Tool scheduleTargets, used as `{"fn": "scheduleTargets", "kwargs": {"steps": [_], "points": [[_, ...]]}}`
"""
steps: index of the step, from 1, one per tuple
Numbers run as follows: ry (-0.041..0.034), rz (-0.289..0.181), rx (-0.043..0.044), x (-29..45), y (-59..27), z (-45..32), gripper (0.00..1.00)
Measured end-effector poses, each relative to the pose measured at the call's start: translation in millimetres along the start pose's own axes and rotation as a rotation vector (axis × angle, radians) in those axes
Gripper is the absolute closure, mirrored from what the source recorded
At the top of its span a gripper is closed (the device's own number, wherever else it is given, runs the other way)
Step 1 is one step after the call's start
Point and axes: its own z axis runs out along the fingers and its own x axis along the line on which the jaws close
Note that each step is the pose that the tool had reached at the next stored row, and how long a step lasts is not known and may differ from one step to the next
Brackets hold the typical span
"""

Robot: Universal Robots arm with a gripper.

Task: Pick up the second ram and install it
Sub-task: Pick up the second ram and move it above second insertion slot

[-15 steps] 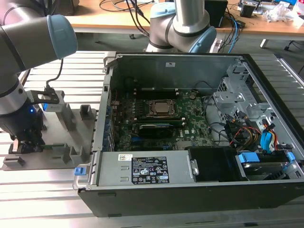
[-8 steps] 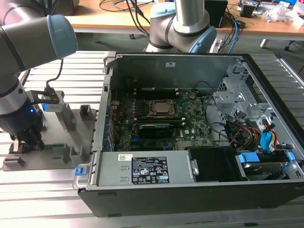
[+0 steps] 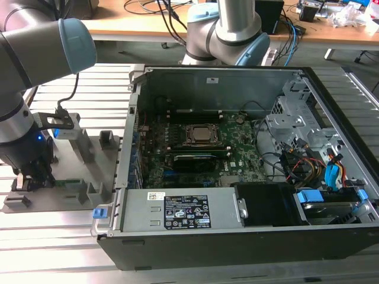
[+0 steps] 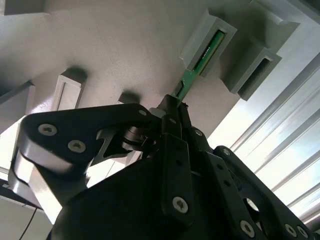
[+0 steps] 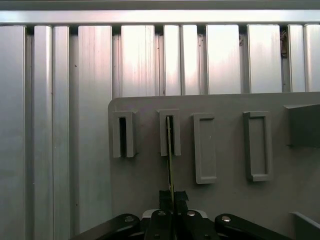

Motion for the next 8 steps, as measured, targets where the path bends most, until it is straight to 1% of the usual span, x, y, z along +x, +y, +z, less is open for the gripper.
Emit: {"fn": "scheduleTargets", "kwargs": {"steps": [2, 8], "points": [[-0.0001, 0.0, 0.0001, 0.0, 0.0, 0.0, 0.86], [-0.0001, 0.0, 0.0001, -0.1, 0.2, -6.1, 0.86]]}}
